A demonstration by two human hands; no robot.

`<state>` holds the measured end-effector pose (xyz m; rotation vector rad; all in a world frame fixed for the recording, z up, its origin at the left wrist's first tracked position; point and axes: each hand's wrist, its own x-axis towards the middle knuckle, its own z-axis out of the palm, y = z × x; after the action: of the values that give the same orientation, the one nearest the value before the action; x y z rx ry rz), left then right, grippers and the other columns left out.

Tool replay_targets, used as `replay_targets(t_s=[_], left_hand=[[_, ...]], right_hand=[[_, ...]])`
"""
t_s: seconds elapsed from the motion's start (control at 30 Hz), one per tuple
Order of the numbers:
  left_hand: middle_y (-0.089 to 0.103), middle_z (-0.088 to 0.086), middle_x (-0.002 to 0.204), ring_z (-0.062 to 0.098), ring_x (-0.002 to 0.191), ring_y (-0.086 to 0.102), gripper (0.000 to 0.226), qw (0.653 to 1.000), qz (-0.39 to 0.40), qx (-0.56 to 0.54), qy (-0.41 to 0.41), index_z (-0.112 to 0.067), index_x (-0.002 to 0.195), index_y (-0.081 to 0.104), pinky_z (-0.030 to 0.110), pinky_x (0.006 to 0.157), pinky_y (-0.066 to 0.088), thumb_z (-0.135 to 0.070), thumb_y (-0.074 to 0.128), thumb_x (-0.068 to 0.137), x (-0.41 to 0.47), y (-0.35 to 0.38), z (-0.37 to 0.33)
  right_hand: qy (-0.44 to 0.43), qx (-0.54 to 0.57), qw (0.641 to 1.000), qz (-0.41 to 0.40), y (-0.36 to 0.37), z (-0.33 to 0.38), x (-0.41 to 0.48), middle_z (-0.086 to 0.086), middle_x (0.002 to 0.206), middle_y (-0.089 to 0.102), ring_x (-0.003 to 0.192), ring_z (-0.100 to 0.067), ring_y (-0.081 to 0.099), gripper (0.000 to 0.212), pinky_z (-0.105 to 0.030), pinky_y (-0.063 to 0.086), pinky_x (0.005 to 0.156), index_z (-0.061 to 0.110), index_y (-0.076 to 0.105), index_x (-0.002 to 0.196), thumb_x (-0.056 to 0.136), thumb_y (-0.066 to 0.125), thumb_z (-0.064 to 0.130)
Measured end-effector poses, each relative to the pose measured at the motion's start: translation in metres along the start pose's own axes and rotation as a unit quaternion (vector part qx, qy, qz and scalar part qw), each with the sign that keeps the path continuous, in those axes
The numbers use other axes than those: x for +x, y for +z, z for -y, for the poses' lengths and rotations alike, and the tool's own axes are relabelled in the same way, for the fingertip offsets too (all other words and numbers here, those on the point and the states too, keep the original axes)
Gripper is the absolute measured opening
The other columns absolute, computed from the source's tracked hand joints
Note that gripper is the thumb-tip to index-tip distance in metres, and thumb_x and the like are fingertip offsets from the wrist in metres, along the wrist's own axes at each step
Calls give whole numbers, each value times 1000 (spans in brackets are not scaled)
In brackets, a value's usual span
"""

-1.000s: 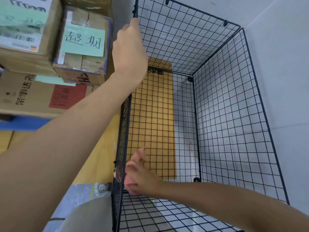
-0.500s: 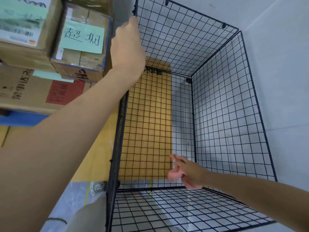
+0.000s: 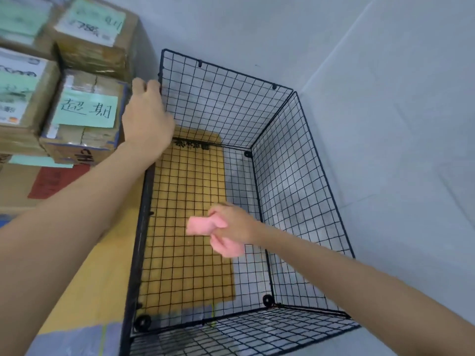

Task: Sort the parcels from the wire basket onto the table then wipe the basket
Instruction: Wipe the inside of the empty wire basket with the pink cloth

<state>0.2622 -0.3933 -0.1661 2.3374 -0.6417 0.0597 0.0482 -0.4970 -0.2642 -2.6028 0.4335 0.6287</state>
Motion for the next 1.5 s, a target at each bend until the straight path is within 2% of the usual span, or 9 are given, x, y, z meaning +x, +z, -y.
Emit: replay_targets(t_s=[0.23, 0.33, 0.6, 0.77, 1.0, 1.13, 1.27, 1.33, 1.5], left_hand=[[44, 24, 134, 43, 122, 45, 47, 999, 22, -8, 26, 1, 134, 46, 55, 91, 48, -8, 59, 89, -16, -10, 3], [41, 23, 138, 42, 126, 42, 51, 997, 57, -13, 40, 1, 136, 43, 55, 91, 48, -8, 61, 89, -37, -16, 7], [21, 20, 158, 42, 138, 27, 67, 992, 115, 8, 48, -1, 146, 32, 54, 94, 46, -15, 65, 90, -94, -24, 11], [21, 19, 159, 43, 136, 29, 66, 993, 103, -1, 53, -1, 147, 32, 53, 92, 48, -12, 64, 90, -103, -26, 16], [28, 16, 156, 44, 131, 33, 56, 995, 81, -49, 40, -2, 141, 43, 57, 88, 49, -3, 62, 88, -101, -22, 20], [28, 14, 158, 44, 134, 30, 55, 995, 80, -55, 34, -9, 138, 48, 56, 83, 50, 2, 61, 86, -103, -20, 19], [27, 13, 158, 43, 133, 31, 57, 995, 81, -48, 40, -12, 138, 50, 54, 84, 51, 2, 63, 85, -103, -20, 19], [26, 13, 159, 43, 133, 32, 57, 995, 81, -41, 42, -13, 138, 50, 54, 84, 51, 2, 64, 84, -103, -22, 20], [25, 13, 159, 43, 134, 31, 59, 995, 83, -33, 38, -12, 140, 47, 55, 86, 50, 4, 63, 85, -102, -24, 20]], right_hand=[[68, 85, 966, -235, -74, 8, -51, 6, 116, 57, 100, -11, 57, 30, -33, 51, 92, 23, 58, 118, 90, 68, 26], [94, 95, 948, -288, -83, -3, -80, 6, 110, 59, 97, -7, 57, 24, -32, 53, 87, 29, 56, 104, 86, 70, 27], [171, 104, 882, -426, -93, -23, -168, 1, 116, 58, 98, -9, 57, 30, -25, 42, 85, 30, 61, 109, 84, 74, 19], [208, 82, 871, -437, -92, -55, -211, -3, 110, 64, 101, -12, 62, 31, -28, 49, 87, 22, 67, 107, 77, 68, 28], [181, 49, 912, -365, -47, -44, -253, 1, 101, 69, 102, -10, 61, 21, -29, 51, 88, 15, 72, 92, 81, 57, 6], [203, 33, 902, -379, -14, -51, -246, 10, 126, 48, 112, 12, 49, 38, -2, 36, 92, 28, 63, 113, 86, 60, 0], [191, 16, 904, -383, -34, -64, -200, -1, 131, 39, 114, -8, 47, 38, -23, 37, 103, 13, 59, 123, 86, 50, 15], [184, 9, 906, -381, -51, -69, -176, -7, 131, 38, 114, -12, 45, 38, -27, 36, 104, 9, 56, 125, 88, 52, 6], [175, 13, 902, -395, -56, -74, -170, -7, 132, 38, 108, 4, 39, 43, -25, 35, 104, 10, 54, 129, 88, 53, -2]])
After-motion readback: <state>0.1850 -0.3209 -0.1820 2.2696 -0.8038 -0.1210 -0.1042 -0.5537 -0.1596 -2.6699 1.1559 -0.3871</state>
